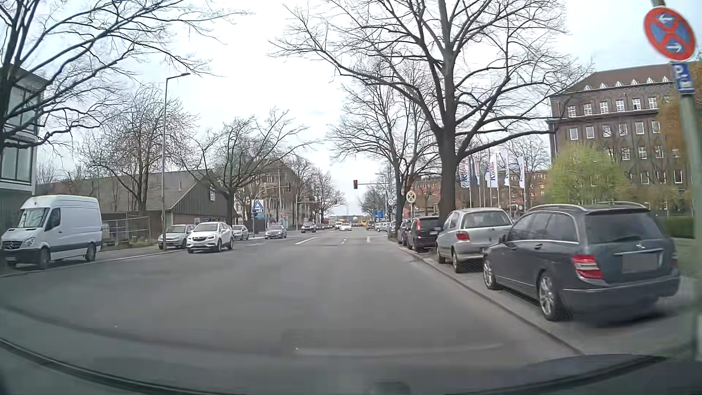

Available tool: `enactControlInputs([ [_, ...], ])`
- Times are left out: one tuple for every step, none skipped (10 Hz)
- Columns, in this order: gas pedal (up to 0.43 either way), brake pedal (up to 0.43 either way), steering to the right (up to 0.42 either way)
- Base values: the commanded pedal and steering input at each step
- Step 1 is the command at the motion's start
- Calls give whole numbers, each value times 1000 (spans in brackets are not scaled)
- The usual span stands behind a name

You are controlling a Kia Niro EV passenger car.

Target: Follow the waypoints while adhering to traffic rules and regulations

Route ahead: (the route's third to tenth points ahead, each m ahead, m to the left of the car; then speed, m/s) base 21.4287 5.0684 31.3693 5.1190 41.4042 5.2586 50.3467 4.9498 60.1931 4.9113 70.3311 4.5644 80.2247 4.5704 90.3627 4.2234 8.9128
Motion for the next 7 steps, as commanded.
enactControlInputs([
  [8, 0, -4],
  [8, 0, -3],
  [8, 0, -3],
  [8, 0, -2],
  [8, 0, -2],
  [8, 0, -2],
  [8, 0, -2],
])
